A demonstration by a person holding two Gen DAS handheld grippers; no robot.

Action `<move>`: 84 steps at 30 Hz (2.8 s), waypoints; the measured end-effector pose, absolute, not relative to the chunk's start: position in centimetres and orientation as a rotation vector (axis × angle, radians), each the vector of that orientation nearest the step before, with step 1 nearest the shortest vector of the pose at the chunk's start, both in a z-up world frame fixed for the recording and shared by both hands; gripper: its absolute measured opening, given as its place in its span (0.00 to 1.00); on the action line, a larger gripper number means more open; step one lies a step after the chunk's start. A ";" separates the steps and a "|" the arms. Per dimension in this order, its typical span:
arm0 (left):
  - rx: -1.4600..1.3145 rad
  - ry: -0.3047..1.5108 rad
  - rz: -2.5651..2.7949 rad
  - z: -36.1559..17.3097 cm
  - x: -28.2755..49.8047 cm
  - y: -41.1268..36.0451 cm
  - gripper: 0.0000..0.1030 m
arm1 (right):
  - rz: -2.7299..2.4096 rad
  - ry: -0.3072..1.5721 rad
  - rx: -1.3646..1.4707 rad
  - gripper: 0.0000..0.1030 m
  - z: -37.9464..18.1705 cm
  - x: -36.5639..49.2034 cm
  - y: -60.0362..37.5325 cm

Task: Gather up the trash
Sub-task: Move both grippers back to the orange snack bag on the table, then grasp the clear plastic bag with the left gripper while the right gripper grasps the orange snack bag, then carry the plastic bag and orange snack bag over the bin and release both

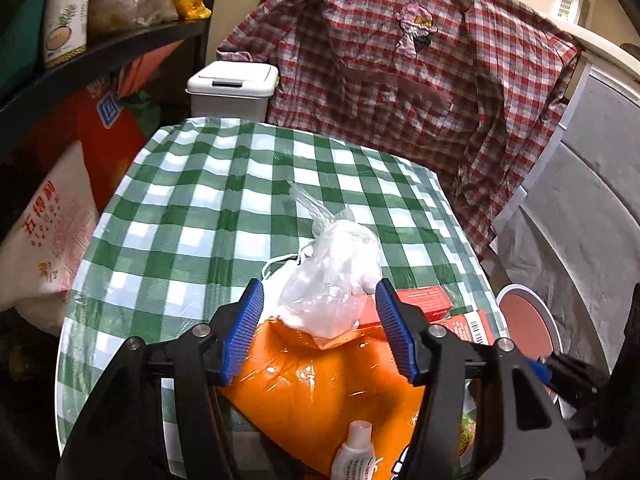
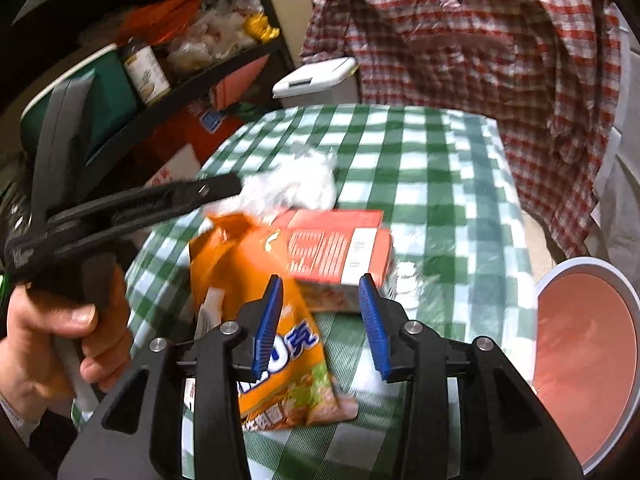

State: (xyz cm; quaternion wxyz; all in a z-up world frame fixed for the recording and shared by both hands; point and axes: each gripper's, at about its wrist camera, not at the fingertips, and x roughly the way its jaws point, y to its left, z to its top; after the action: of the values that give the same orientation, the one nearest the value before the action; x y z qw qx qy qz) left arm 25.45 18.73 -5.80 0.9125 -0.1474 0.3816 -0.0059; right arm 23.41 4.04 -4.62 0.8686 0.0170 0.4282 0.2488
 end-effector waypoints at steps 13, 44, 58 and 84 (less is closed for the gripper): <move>-0.279 0.822 -0.016 -7.0 26.3 18.1 0.40 | 0.575 1.003 -0.067 0.39 -7.1 22.2 5.8; -0.224 0.588 0.046 2.4 21.2 18.5 0.06 | 0.558 0.715 -0.069 0.00 2.0 18.0 2.2; -0.229 0.524 0.023 5.6 17.3 16.0 0.06 | 0.452 0.629 -0.050 0.00 5.4 15.4 -3.2; -0.144 0.534 -0.209 6.1 16.7 4.2 0.06 | 0.228 0.619 -0.019 0.00 8.3 14.1 -12.9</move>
State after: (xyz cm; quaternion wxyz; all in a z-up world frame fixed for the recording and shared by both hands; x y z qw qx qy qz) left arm 16.71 4.17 6.10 0.9566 -0.0708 0.2633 -0.1028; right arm 14.11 -12.88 8.32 0.9461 -0.0093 0.3040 0.1118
